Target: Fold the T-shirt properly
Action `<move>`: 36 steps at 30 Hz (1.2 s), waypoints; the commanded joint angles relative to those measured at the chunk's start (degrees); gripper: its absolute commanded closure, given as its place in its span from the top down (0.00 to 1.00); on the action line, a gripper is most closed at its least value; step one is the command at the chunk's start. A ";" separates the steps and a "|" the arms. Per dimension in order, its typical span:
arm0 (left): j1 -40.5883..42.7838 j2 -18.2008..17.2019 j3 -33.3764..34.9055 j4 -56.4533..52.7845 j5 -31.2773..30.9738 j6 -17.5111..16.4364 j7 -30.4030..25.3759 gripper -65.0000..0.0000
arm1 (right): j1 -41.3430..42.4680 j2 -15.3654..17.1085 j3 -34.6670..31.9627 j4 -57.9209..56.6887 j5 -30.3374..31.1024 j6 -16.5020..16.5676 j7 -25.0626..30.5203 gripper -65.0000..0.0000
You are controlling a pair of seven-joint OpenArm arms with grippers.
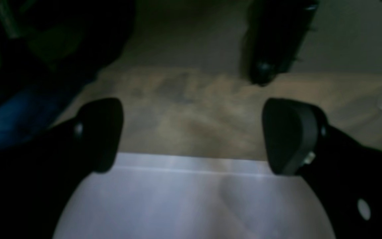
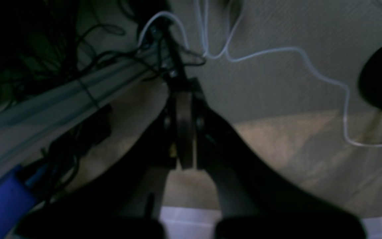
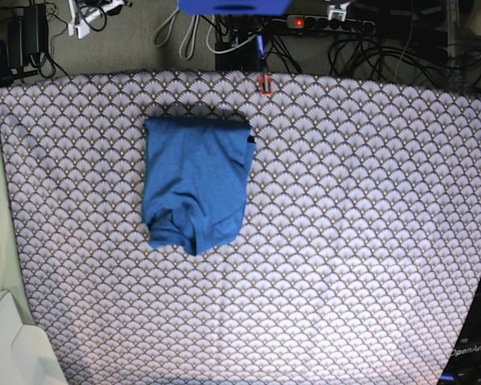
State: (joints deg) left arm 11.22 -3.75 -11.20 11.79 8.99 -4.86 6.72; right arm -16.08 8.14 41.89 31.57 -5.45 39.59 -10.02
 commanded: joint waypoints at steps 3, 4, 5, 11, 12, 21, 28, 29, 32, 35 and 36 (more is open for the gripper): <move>0.16 1.07 0.26 0.03 0.02 -0.19 -0.17 1.00 | 0.03 0.87 0.27 -1.90 0.31 0.41 4.70 0.00; -0.37 1.16 0.34 -0.06 0.02 -0.54 -0.17 1.00 | 0.03 0.87 0.18 -2.52 0.22 0.41 6.20 0.00; -0.89 1.59 0.43 -0.41 0.02 -1.16 0.09 1.00 | 0.03 0.87 -0.35 -3.40 0.22 0.41 7.78 0.00; -4.15 3.62 0.34 -5.07 0.19 -1.25 0.09 1.00 | -0.14 1.13 -6.33 -5.15 0.22 0.41 12.26 0.00; -4.23 4.23 0.34 -5.07 0.37 -0.63 0.00 1.00 | -0.23 1.13 -6.86 -5.15 0.22 0.41 12.35 0.00; -3.88 5.02 0.52 -4.80 0.54 8.51 -2.98 1.00 | 0.03 1.13 -7.47 -5.15 0.22 0.41 12.35 0.00; -3.71 5.81 6.32 -4.98 1.25 6.31 -2.90 1.00 | 0.03 1.92 -10.99 -5.15 0.22 0.41 12.35 0.00; -3.71 5.90 8.08 -4.98 0.90 5.61 -2.90 1.00 | 0.03 1.92 -11.78 -5.15 0.31 0.41 12.35 0.00; -3.71 5.90 9.05 -4.98 -1.21 5.17 -2.90 1.00 | -0.06 2.01 -12.57 -5.15 0.31 0.41 12.35 0.00; -3.71 5.73 8.96 -4.54 -2.01 5.52 -3.42 1.00 | -0.06 2.10 -12.57 -5.15 0.31 0.41 12.35 0.00; -3.71 5.55 8.78 -4.36 -2.18 5.61 -3.51 1.00 | -0.06 2.10 -12.57 -5.15 0.31 0.41 12.35 0.00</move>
State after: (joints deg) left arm 7.16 1.87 -2.35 7.25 7.01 0.43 3.46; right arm -15.62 9.39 29.26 26.09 -5.58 39.57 1.63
